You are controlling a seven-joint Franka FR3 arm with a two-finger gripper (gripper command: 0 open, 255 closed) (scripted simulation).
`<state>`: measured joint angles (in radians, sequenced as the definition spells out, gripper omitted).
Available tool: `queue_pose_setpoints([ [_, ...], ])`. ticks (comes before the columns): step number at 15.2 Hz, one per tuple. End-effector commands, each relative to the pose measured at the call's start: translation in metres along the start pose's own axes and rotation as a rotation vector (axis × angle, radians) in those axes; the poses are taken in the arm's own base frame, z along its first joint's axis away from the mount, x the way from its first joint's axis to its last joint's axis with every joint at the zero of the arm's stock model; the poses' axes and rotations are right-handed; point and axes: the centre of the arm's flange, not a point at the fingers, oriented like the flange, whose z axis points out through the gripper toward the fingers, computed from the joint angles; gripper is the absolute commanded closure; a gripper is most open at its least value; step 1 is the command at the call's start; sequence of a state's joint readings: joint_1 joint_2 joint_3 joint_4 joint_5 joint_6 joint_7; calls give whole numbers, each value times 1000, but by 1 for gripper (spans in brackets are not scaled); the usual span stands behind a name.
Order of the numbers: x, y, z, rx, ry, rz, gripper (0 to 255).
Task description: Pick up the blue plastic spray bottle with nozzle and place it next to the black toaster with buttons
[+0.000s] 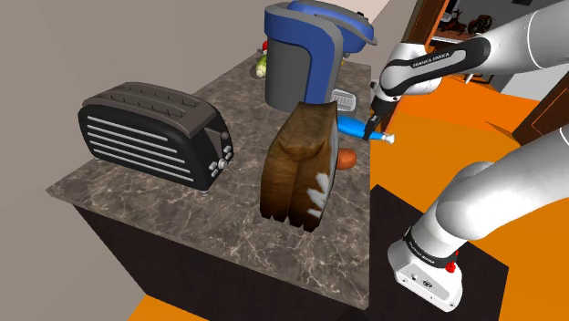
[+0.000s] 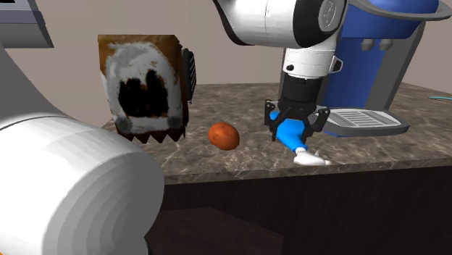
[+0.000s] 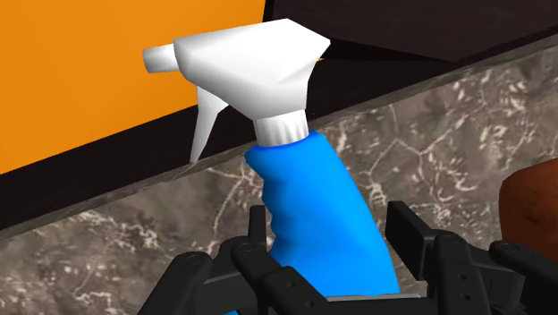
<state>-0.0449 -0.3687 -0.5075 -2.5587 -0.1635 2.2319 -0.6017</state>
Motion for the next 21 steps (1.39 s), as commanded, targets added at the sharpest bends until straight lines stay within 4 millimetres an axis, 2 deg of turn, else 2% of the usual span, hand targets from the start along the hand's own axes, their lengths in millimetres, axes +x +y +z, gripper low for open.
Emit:
queue_pose_setpoints([
  [1,1,-1,-11,0,0,0,255],
  [21,5,-4,-116,0,0,0,255],
])
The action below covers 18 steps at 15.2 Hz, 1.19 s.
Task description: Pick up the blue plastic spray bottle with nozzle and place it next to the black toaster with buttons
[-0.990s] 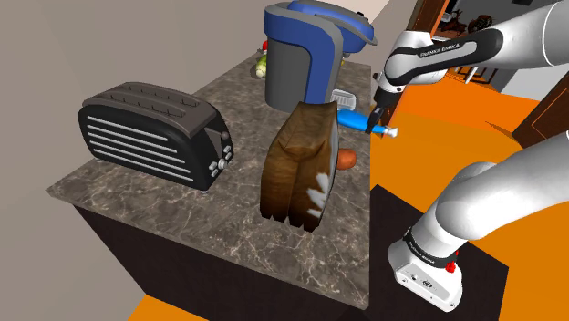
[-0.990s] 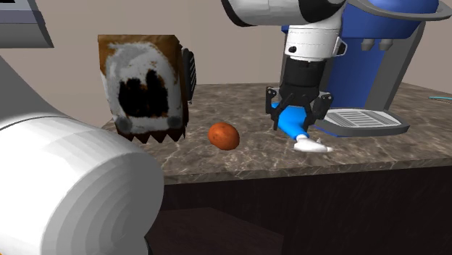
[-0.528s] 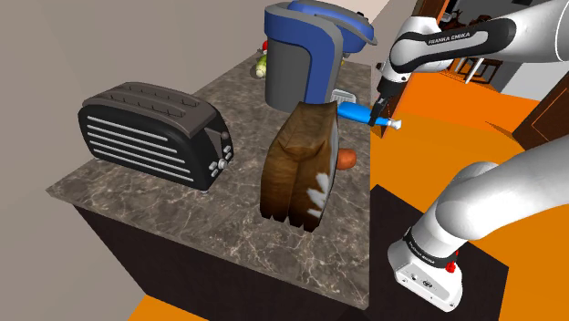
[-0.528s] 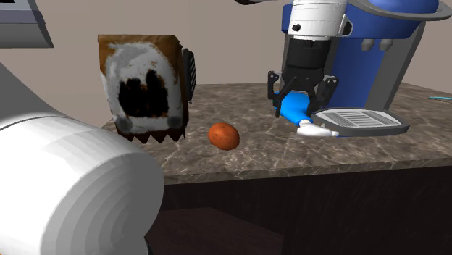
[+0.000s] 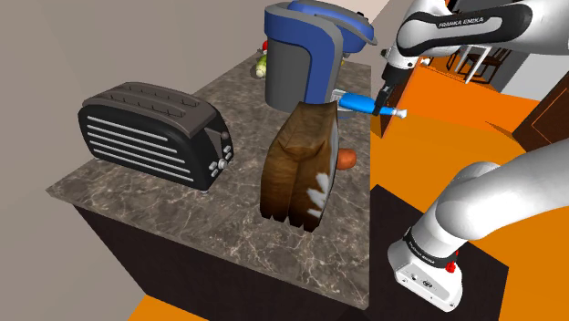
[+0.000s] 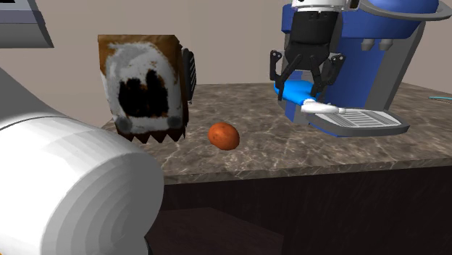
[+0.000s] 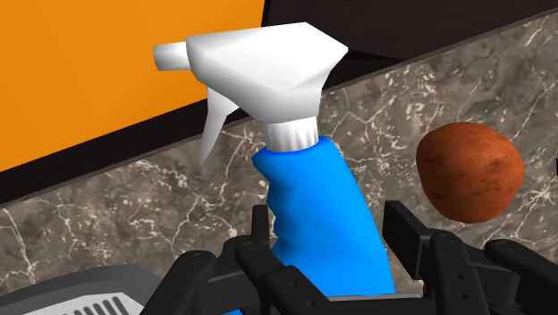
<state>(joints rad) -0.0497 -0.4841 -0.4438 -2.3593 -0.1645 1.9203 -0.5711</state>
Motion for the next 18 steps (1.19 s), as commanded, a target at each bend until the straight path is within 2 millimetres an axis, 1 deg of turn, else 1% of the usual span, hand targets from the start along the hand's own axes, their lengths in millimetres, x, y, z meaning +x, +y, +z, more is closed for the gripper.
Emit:
queue_pose_setpoints([
  [1,0,0,-11,0,0,0,255],
  [18,3,-3,-101,0,0,0,255],
])
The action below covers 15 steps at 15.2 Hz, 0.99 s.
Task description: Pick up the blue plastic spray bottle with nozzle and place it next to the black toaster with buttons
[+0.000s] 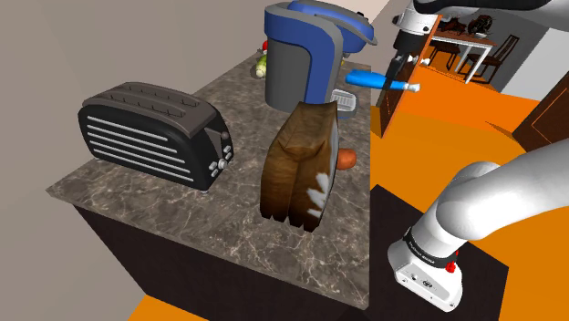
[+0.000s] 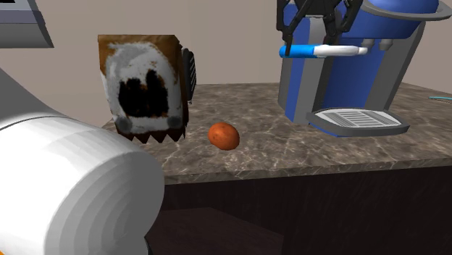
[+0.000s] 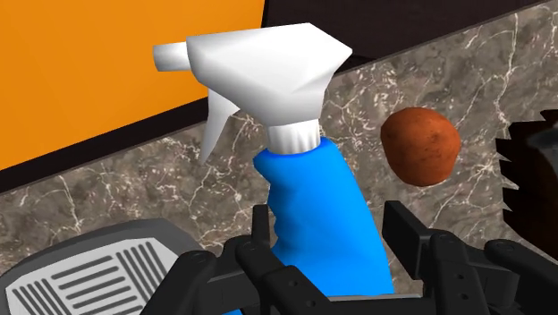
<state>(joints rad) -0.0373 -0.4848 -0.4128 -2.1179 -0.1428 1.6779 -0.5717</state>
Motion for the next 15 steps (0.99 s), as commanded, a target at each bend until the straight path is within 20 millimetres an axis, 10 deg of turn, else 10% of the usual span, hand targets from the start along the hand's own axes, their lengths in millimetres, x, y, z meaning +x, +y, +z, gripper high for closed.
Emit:
queue_pose_setpoints([
  [1,0,-2,-10,0,0,0,255],
  [9,1,-3,-51,0,0,0,255],
  [15,58,-59,-47,0,0,0,255],
])
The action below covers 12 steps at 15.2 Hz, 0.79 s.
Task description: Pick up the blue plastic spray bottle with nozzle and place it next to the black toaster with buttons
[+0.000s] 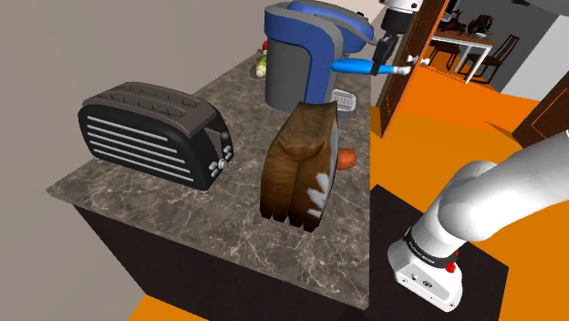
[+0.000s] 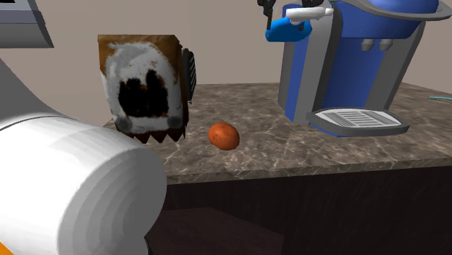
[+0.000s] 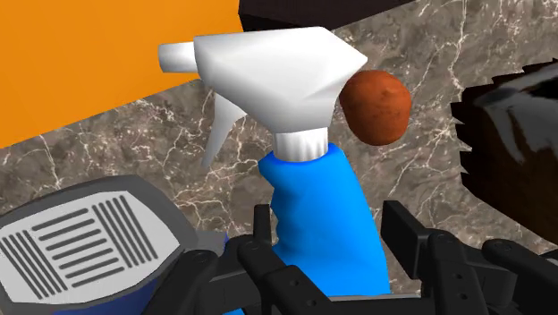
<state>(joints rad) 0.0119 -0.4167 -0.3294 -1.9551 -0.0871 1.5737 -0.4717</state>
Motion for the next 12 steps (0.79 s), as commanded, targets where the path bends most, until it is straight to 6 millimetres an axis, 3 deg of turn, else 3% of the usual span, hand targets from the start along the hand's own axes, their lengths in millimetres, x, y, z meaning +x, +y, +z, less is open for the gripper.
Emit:
queue_pose_setpoints([
  [1,20,-21,-1,0,1,1,255],
  [12,124,-123,5,0,1,1,255],
])
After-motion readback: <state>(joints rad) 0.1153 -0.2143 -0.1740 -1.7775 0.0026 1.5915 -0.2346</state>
